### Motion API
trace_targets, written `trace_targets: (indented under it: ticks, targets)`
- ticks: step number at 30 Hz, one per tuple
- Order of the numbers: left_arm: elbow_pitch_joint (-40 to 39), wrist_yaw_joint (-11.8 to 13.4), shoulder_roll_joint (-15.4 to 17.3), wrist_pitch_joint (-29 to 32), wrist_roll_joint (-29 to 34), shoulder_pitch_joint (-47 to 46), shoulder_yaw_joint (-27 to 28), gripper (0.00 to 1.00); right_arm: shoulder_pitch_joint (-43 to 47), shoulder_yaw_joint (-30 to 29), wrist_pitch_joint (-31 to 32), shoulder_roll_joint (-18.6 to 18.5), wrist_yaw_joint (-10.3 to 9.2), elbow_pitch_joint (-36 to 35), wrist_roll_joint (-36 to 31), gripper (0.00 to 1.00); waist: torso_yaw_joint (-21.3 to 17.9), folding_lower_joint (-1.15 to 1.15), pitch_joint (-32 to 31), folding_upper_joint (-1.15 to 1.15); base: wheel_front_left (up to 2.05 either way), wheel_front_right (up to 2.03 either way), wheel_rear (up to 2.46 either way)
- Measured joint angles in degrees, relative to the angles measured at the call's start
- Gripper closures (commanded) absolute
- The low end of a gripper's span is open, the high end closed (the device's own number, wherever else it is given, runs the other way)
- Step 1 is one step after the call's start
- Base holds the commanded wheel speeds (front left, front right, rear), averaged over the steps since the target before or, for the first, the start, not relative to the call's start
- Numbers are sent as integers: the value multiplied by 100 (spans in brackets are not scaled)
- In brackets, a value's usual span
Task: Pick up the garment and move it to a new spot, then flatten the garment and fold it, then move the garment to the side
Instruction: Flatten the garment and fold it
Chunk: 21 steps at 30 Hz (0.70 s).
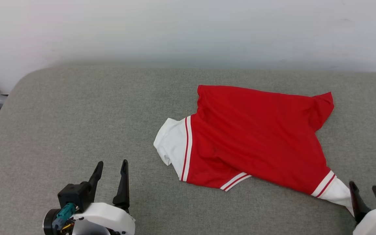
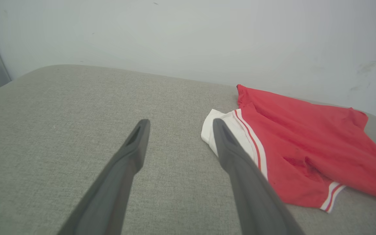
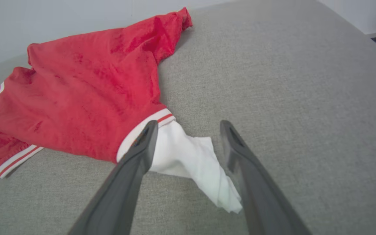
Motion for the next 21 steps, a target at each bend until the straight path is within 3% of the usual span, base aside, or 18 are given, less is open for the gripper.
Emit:
trace_targets:
  ticks: [10, 21]
  targets:
    - [-96, 76, 153, 180, -45, 98, 60, 0, 10, 580, -1190, 213, 0, -453, -349, 0, -90, 0, -286, 0, 0, 0, 0]
    - [-79, 87, 187, 1037, -303, -447, 5, 0, 36, 1191, -1266, 383, -1, -1213, -552, 0, -304, 0, -177, 0, 0, 0, 0]
